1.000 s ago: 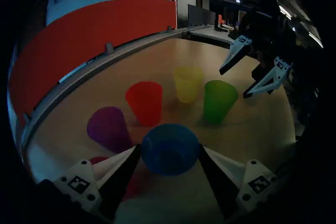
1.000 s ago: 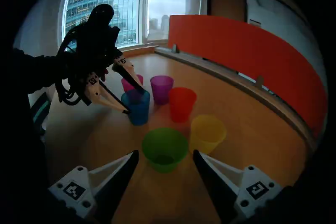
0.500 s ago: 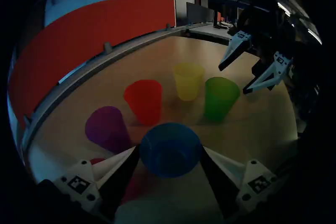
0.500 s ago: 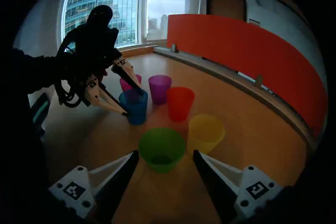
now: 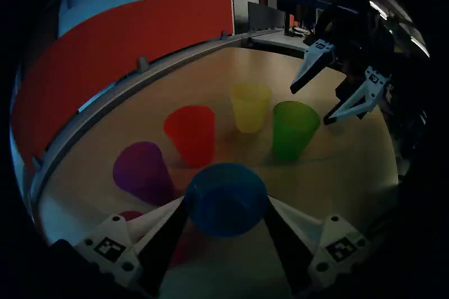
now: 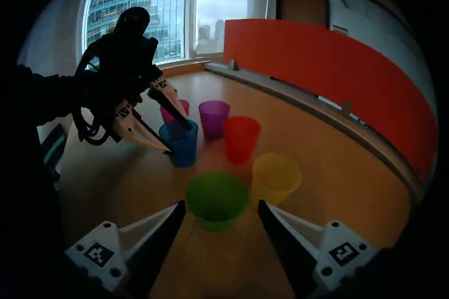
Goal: Pour water
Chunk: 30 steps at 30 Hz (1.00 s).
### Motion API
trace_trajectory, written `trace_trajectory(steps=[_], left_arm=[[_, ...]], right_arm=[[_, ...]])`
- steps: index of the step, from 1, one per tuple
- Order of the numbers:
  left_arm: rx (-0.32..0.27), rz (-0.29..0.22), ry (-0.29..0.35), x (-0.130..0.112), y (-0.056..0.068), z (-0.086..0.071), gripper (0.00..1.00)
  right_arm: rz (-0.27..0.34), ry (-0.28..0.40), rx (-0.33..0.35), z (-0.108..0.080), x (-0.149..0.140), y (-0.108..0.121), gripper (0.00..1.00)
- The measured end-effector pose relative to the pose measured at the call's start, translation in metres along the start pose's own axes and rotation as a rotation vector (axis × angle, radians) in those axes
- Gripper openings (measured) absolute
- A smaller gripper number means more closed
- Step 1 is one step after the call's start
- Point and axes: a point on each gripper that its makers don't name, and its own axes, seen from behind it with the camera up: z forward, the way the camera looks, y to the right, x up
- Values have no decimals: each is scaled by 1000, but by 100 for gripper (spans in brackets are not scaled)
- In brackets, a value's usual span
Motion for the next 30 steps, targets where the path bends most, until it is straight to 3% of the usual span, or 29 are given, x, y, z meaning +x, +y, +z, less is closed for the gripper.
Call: trace_trajectory(steps=[30], left_arm=[[1, 4, 5, -1, -1, 0, 88]], right_arm=[[-3, -22, 11, 44, -15, -2, 100]])
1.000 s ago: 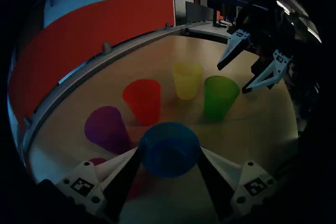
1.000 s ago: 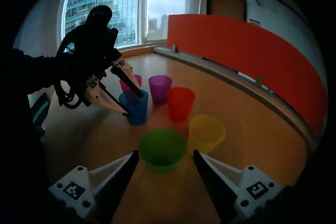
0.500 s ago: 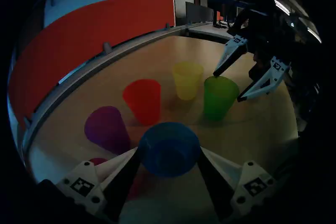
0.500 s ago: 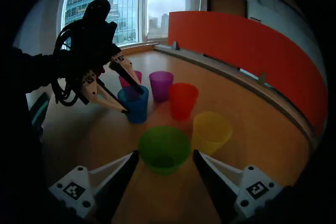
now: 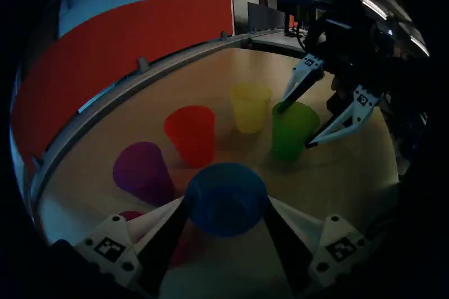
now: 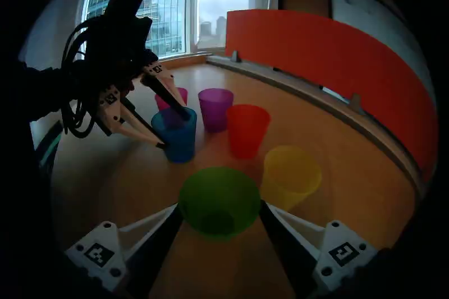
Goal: Pour water
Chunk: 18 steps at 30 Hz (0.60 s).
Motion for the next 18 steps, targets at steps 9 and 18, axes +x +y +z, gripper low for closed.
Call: trace_trajectory(steps=[9, 18], left_arm=[[0, 6, 3, 0, 0, 0, 88], [1, 4, 4, 0, 0, -2, 87]], right_arm=[[15, 12, 27, 2, 1, -6, 91], [19, 22, 29, -4, 5, -7, 91]])
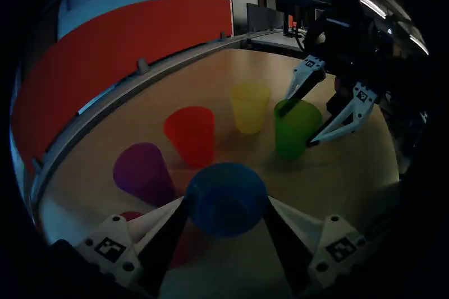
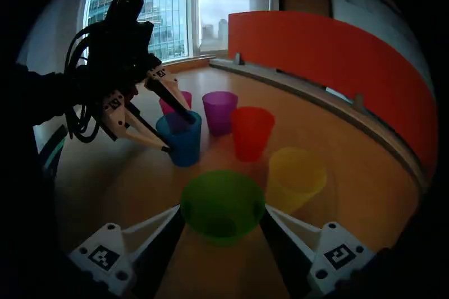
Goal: Pour water
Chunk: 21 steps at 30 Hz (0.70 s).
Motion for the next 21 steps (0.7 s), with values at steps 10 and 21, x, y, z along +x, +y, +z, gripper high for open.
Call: trace_trajectory(steps=[10, 21], left_arm=[[6, -2, 6, 2, 0, -4, 87], [26, -25, 63, 18, 3, -21, 87]], right_arm=[[3, 23, -10, -8, 12, 1, 91], [2, 70, -32, -25, 34, 4, 91]])
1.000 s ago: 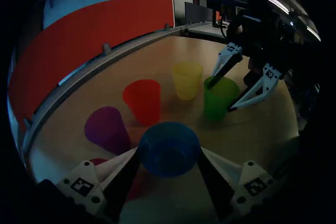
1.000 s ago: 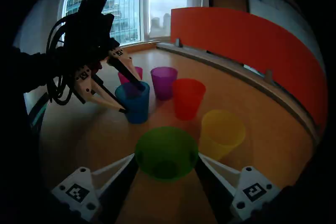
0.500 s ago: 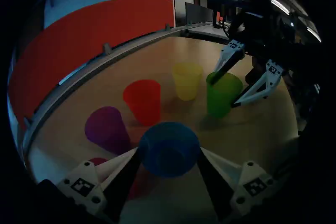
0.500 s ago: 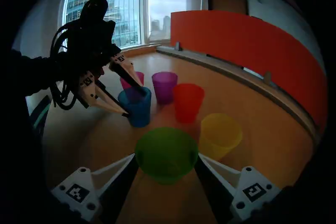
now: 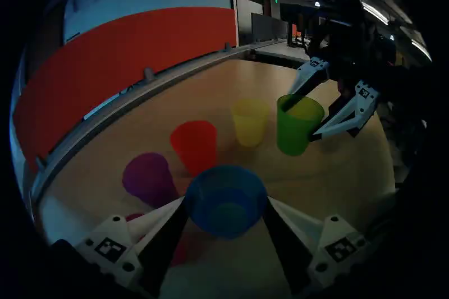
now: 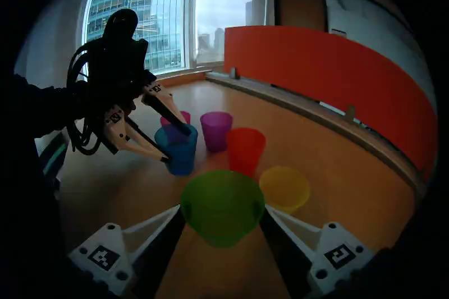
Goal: Pour water
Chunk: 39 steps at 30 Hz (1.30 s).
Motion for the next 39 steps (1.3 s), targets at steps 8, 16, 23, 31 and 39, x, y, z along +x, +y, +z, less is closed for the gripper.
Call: trace_trajectory(steps=[8, 16, 23, 31, 39], left_arm=[[35, -25, 86, 27, 0, -20, 87], [78, -35, 175, 52, -1, -47, 87], [102, -37, 253, 72, 2, -74, 87], [142, -30, 338, 95, -1, -109, 87], [162, -37, 395, 107, -2, -130, 87]], right_arm=[[-12, 53, -19, -15, 24, -2, 91], [-33, 123, -41, -31, 52, -9, 91], [-41, 197, -61, -45, 78, -19, 91], [-40, 286, -75, -60, 108, -25, 91], [-50, 346, -95, -67, 126, -29, 92]])
